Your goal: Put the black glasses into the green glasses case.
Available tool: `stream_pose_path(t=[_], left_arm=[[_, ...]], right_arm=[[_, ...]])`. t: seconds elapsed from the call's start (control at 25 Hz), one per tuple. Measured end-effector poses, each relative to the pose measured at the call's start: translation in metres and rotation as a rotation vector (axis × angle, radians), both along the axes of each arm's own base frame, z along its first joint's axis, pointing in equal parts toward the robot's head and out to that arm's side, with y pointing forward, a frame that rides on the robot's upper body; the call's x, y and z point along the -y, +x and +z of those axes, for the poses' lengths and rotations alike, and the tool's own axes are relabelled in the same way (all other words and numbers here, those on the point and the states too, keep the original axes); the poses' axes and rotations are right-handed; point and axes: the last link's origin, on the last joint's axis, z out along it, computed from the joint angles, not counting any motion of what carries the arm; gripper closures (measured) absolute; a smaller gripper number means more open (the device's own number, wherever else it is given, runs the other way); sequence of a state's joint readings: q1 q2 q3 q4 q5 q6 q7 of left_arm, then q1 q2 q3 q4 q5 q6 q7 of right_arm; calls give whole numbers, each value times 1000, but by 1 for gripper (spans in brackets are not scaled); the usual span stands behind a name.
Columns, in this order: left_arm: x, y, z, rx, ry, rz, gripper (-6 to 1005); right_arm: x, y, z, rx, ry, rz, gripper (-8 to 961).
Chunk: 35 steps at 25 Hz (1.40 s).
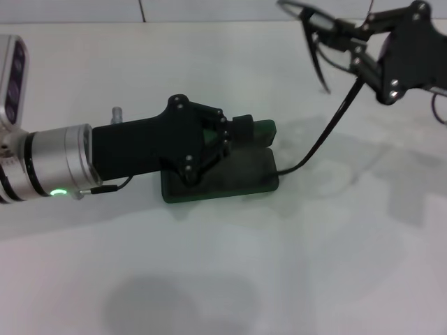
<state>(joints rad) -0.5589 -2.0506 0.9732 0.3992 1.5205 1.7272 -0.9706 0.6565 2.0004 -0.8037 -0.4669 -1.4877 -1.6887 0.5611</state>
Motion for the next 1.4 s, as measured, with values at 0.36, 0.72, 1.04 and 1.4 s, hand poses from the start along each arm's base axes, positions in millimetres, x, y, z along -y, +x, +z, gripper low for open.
stream_pose_path(t=[0.36,0.72,1.04,1.4], left_arm=[[0,4,-4,1,-9,-10,962],[2,18,-5,43,-28,-64,961],[-1,23,-5,47,-28,-79,960],[-2,24,-5,45,-26,-80,959]], right_arm=[[-1,-8,-7,-12,-26,13,895],[1,-21,-30,25,-107,47,895],[4,-27,-39,50,-148,77,895],[7,-31,-43,55,-179,103,895]])
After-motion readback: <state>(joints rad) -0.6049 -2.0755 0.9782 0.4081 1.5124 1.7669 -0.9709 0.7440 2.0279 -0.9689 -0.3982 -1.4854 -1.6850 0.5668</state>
